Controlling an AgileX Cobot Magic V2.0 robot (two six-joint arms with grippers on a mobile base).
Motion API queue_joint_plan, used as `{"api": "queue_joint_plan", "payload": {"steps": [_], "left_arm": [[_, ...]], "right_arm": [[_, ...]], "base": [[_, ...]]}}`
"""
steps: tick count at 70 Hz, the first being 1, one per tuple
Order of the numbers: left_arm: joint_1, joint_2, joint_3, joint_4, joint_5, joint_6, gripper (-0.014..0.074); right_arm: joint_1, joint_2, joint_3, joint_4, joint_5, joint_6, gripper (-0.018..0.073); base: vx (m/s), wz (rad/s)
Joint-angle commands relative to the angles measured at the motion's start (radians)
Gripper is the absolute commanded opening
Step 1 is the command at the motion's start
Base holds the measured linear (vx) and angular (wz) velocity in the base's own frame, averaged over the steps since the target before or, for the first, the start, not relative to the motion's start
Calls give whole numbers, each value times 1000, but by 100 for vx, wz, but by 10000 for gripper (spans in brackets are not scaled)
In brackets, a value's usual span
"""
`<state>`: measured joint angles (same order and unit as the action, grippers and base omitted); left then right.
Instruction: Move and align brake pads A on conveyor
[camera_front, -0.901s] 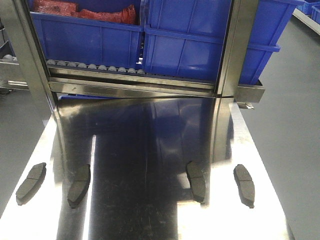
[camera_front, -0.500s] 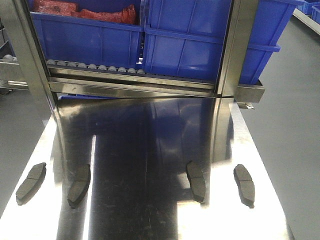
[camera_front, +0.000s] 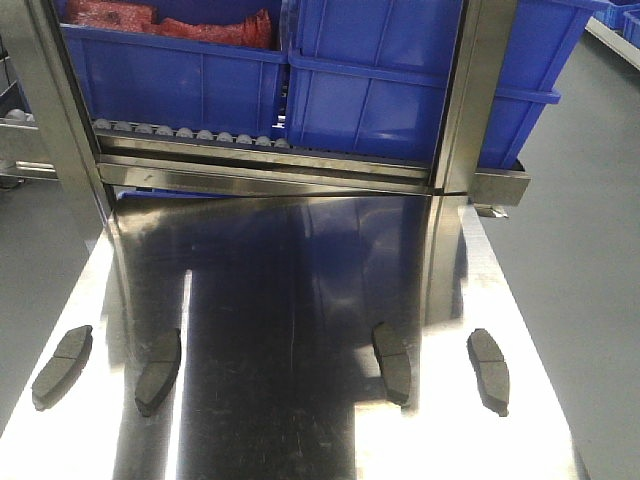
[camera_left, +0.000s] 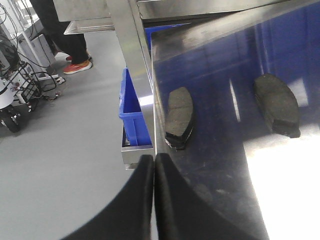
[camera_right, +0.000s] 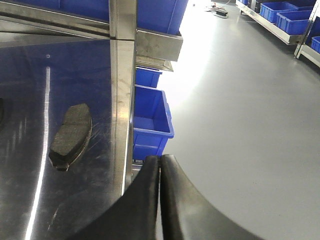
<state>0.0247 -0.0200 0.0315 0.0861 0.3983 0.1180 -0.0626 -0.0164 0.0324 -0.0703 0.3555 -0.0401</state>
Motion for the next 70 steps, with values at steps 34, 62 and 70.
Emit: {"api": "queue_joint_plan", "payload": {"steps": [34, 62, 70], "left_arm": [[2, -6, 5, 27, -253, 27, -6], [2, -6, 5, 50, -500, 31, -6], [2, -6, 3, 41, -588, 16, -6]], "right_arm": [[-6, -6, 6, -8, -73, -3, -7], [-6, -6, 6, -8, -73, -3, -7], [-6, -6, 6, -8, -73, -3, -7]], "base": [[0, 0], [0, 0], [0, 0]]}}
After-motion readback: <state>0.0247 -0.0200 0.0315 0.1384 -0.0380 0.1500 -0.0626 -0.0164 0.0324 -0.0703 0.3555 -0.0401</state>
